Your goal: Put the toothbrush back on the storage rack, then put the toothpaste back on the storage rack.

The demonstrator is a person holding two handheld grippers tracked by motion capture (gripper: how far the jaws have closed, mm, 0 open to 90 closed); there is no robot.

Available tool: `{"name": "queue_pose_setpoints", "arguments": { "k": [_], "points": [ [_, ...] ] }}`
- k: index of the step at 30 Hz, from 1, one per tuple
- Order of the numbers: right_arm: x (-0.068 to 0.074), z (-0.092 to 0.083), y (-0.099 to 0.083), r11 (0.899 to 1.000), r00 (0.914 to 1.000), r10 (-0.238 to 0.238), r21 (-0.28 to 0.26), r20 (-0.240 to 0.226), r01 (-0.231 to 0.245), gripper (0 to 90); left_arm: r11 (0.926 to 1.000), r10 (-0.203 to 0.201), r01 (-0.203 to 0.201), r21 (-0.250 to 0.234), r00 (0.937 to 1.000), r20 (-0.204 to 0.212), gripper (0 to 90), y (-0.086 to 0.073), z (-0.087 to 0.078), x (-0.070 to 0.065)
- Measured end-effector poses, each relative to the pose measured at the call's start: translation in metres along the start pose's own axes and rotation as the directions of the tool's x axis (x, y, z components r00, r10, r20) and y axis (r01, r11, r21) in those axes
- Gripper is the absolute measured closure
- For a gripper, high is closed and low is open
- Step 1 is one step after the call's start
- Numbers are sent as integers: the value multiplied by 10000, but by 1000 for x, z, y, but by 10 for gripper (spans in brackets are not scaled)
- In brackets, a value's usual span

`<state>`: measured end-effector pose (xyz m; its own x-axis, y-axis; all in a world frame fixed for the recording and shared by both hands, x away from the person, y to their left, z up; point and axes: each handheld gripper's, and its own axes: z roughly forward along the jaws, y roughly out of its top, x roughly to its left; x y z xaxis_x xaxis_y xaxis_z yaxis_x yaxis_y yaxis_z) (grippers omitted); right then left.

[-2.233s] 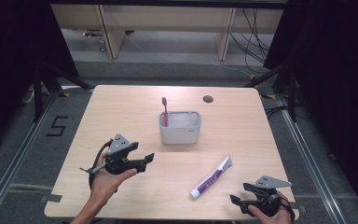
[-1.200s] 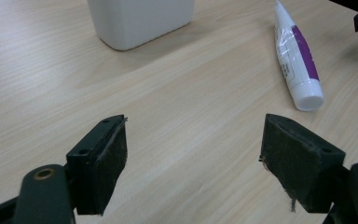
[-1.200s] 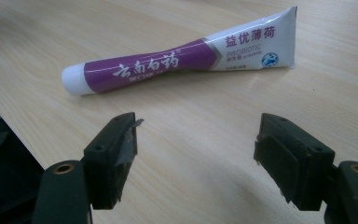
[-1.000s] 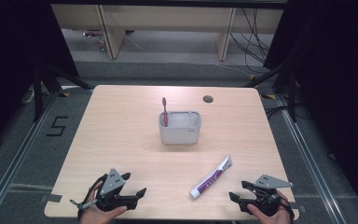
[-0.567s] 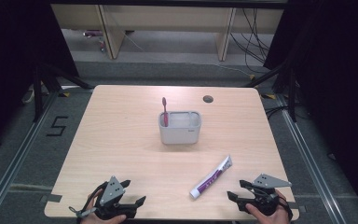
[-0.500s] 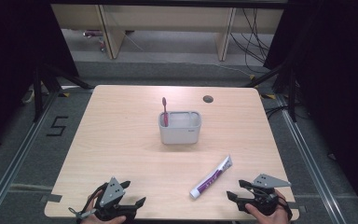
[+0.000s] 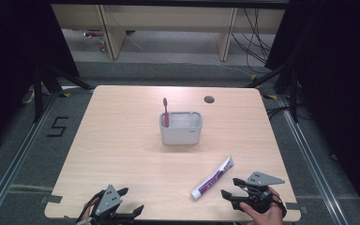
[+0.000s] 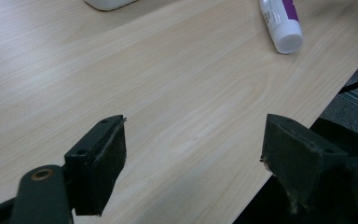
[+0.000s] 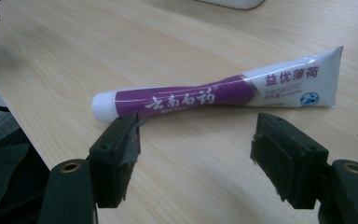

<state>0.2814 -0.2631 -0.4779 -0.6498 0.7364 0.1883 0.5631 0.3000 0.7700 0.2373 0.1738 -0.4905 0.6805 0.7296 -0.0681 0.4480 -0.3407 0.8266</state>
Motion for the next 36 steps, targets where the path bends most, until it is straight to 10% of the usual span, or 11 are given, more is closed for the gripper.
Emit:
{"name": "queue_pose_setpoints", "arguments": {
  "k": [36],
  "points": [
    [29, 38, 31, 9944, 9918, -1018, 196, -767, 1036, 384, 9994, 22, -23, 337, 10000, 24, 214, -14, -10, -3]
  ]
}}
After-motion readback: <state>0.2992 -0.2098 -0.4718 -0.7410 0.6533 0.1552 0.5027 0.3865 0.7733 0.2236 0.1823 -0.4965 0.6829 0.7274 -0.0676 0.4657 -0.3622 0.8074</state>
